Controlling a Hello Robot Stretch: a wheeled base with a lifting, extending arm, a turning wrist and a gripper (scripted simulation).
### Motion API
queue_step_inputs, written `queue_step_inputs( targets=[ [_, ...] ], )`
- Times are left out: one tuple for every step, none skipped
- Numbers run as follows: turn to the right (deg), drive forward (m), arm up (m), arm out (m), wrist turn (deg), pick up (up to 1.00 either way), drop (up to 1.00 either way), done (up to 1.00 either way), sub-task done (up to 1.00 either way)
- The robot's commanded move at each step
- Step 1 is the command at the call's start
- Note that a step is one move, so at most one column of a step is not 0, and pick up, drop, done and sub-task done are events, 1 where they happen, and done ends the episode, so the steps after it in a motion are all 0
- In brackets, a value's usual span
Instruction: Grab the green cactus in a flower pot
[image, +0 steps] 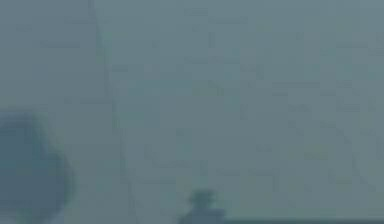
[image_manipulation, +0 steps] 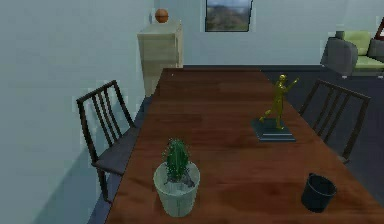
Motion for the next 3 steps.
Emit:
queue_step_inputs(
  targets=[
    [0.0, 0.00, 0.50, 0.00, 0.0, 0.00, 0.00, 0.00, 0.00],
    [0.0, 0.00, 0.38, 0.00, 0.0, 0.00, 0.00, 0.00, 0.00],
    [0.0, 0.00, 0.00, 0.12, 0.0, 0.00, 0.00, 0.00, 0.00]
  ],
)
